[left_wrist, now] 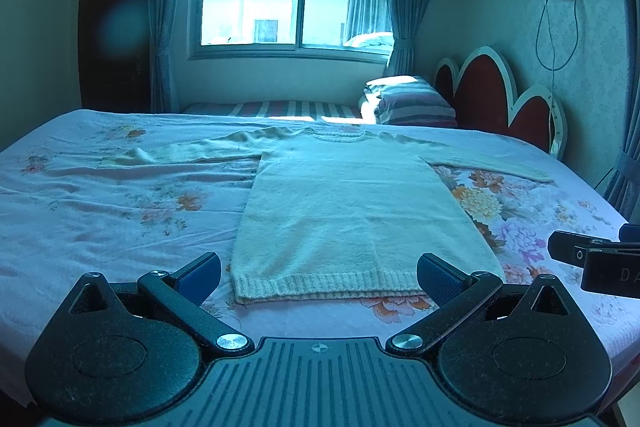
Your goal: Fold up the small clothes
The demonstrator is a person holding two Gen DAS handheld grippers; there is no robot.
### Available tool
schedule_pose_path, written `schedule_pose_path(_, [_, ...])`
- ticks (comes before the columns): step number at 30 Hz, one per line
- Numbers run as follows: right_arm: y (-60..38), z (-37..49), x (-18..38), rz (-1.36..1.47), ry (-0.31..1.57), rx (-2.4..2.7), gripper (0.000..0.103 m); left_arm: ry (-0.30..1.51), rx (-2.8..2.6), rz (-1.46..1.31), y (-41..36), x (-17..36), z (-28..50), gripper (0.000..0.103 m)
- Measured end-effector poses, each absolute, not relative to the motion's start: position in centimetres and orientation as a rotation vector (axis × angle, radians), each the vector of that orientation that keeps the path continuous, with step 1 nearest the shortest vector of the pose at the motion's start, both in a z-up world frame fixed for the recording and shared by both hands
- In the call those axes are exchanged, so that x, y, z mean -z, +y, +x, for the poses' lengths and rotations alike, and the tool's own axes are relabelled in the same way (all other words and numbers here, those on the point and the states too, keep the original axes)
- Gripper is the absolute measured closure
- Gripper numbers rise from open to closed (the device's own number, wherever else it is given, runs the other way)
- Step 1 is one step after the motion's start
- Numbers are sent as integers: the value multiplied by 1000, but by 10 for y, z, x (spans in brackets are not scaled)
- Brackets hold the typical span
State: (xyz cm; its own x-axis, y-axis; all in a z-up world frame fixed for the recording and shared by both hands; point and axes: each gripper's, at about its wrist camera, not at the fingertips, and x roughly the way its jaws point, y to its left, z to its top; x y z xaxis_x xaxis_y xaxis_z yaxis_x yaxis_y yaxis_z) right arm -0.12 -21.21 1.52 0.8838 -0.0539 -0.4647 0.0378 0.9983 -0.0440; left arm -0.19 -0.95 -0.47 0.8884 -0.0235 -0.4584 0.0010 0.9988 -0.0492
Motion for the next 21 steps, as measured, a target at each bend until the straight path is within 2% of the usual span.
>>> schedule_pose_path(21, [-211,0,-17,-37,479,50,1,482,19,-37,-11,3,0,0])
